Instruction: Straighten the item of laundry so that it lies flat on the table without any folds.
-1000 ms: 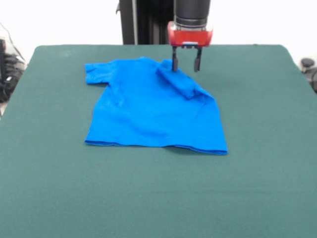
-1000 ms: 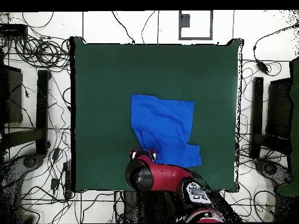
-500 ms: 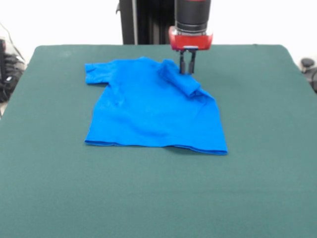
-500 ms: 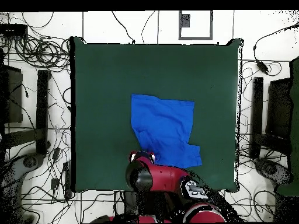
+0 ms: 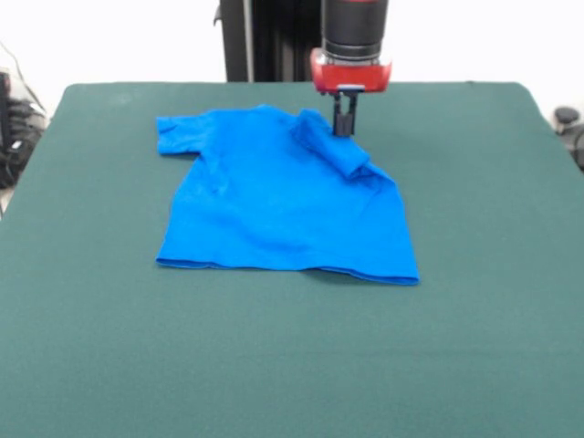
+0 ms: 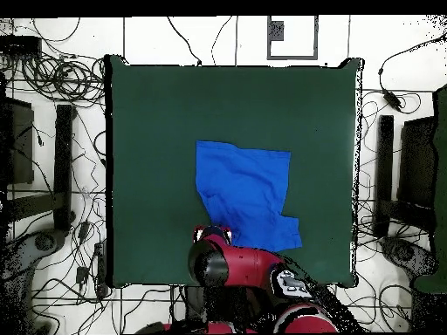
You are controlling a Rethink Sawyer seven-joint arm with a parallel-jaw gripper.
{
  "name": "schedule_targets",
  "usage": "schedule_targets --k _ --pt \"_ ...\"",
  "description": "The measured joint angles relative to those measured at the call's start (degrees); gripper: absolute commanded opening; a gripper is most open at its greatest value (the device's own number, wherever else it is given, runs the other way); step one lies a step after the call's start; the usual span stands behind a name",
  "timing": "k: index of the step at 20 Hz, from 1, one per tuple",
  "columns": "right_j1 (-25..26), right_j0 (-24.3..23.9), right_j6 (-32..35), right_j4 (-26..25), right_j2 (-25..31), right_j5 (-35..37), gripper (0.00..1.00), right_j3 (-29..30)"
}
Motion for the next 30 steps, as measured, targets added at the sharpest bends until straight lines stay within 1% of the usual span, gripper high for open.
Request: schedule_targets --k 9,13,15,16,21,26,30 --pt "-0.4 0.2 0.0 0.0 -0.2 0.0 0.0 0.0" --pt "-2.7 0.4 0.0 0.0 -0.2 0.0 0.0 0.2" --pt "-5.3 0.4 0.0 0.0 -0.2 0.3 0.0 0.4" --pt "-5.7 0.5 0.0 0.0 -0.2 0.4 0.0 0.4" --pt "-10.8 0.5 0.0 -0.1 -0.2 1.6 0.0 0.9" --pt "-13.1 0.5 0.0 -0.1 -0.2 2.0 0.0 1.0" --pt "-13.1 0.1 0.0 -0.1 -0.2 2.0 0.0 1.0"
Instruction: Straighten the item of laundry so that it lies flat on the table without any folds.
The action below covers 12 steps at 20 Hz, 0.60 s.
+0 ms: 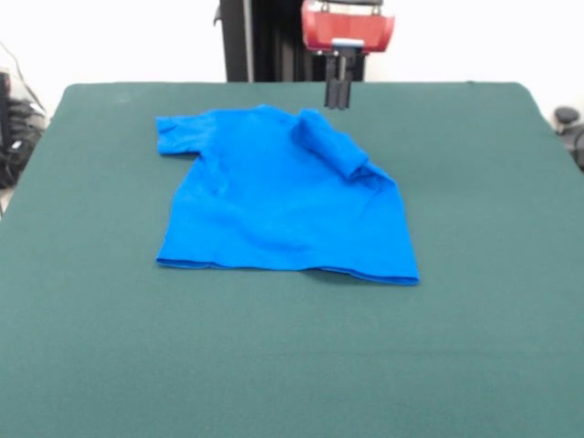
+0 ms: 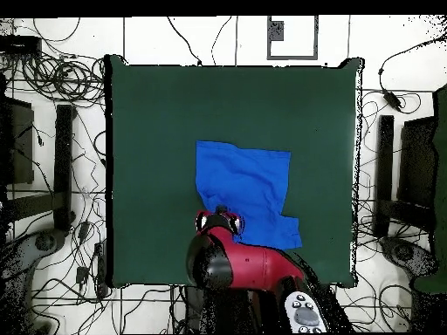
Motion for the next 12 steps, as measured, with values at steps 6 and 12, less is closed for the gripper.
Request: schedule_targets --k 6,12 --pt "1.4 -1.1 0.0 0.0 0.0 0.0 0.0 0.0" --pt "2.3 -3.2 0.0 -0.2 0.0 0.0 0.0 0.0"
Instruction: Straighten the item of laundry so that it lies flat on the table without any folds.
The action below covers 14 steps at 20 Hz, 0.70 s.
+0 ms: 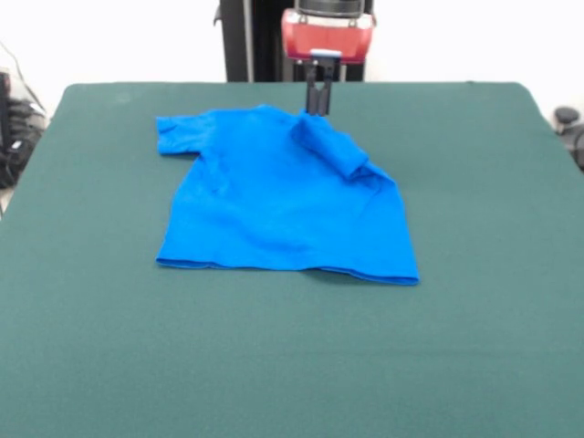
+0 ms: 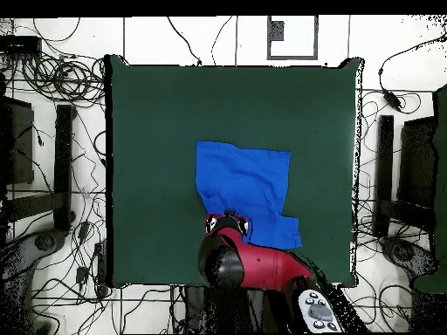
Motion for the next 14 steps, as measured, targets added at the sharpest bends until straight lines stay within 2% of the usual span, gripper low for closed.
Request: schedule_targets --k 14 --pt "0.1 -2.1 0.0 -1.1 0.0 0.0 0.0 0.0"
